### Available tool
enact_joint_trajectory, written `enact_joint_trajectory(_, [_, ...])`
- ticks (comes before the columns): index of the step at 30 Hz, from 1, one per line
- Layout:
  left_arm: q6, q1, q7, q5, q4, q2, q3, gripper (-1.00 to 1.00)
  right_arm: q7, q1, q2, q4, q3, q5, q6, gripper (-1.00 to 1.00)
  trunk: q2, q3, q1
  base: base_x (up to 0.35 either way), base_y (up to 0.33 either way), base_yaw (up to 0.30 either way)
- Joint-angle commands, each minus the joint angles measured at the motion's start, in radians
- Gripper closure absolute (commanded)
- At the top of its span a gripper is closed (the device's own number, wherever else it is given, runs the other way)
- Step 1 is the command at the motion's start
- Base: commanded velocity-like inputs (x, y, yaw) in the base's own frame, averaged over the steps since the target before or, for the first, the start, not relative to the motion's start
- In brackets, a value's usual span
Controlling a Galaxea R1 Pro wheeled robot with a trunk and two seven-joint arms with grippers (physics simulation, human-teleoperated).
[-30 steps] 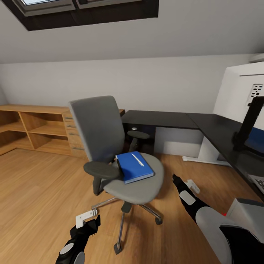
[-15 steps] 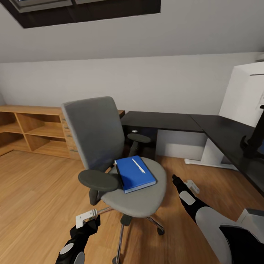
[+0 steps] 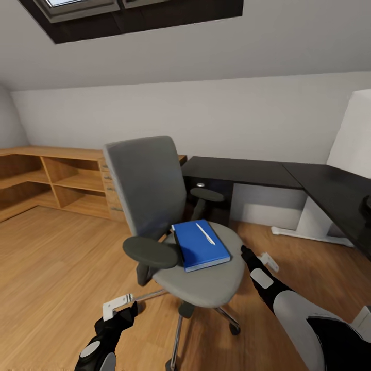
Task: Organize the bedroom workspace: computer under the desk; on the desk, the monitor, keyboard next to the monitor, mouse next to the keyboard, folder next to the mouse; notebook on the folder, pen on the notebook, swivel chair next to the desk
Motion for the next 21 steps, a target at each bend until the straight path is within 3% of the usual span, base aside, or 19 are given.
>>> enact_joint_trajectory(1, [0.003, -0.001, 0.008, 0.009, -0.001, 0.000, -0.001, -1.00, 0.000, 0.000, 0.000, -0.001, -0.007, 0.003, -0.001, -1.00, 0.000, -0.001, 0.000, 0.000, 0.000, 0.187])
enact_joint_trajectory(21, [0.004, 0.000, 0.008, 0.009, -0.001, 0.000, -0.003, -1.00, -0.001, 0.000, 0.002, 0.001, -0.007, 0.003, -0.002, -1.00, 0.000, -0.001, 0.000, 0.000, 0.000, 0.188])
